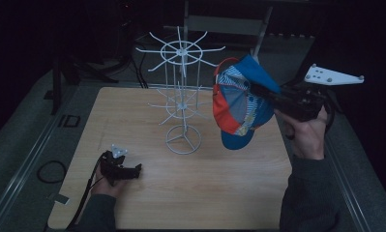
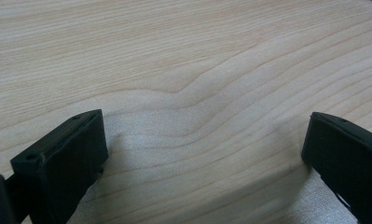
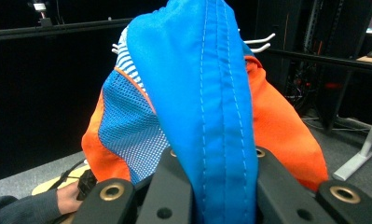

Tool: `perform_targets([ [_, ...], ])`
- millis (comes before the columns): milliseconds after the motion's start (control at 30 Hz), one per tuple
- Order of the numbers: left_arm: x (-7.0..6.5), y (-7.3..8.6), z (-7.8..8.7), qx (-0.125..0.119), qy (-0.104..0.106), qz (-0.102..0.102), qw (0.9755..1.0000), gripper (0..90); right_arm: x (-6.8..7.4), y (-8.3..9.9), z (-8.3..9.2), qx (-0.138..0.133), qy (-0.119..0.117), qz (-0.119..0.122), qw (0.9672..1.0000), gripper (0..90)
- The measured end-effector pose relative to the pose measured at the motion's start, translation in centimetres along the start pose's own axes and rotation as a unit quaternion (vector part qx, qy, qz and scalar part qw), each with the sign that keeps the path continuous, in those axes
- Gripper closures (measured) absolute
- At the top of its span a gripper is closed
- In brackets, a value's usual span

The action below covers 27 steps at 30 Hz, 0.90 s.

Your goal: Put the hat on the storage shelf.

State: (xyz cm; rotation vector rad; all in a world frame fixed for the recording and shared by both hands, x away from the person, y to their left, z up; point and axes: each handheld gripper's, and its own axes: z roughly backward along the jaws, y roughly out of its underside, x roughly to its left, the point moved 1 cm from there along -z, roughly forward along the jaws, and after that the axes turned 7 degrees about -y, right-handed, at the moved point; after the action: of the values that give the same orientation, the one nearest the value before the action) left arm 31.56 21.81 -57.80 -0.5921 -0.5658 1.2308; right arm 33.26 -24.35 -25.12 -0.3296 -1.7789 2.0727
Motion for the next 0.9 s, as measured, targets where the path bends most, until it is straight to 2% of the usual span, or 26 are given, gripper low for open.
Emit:
perform_targets([
  [900,0.0,0.0,0.0,0.000,0.000,0.000,1.0000,0.2,-0.4,0.4,-2.3,-0.008,-0.021,-0.008,0.9997,87.7],
])
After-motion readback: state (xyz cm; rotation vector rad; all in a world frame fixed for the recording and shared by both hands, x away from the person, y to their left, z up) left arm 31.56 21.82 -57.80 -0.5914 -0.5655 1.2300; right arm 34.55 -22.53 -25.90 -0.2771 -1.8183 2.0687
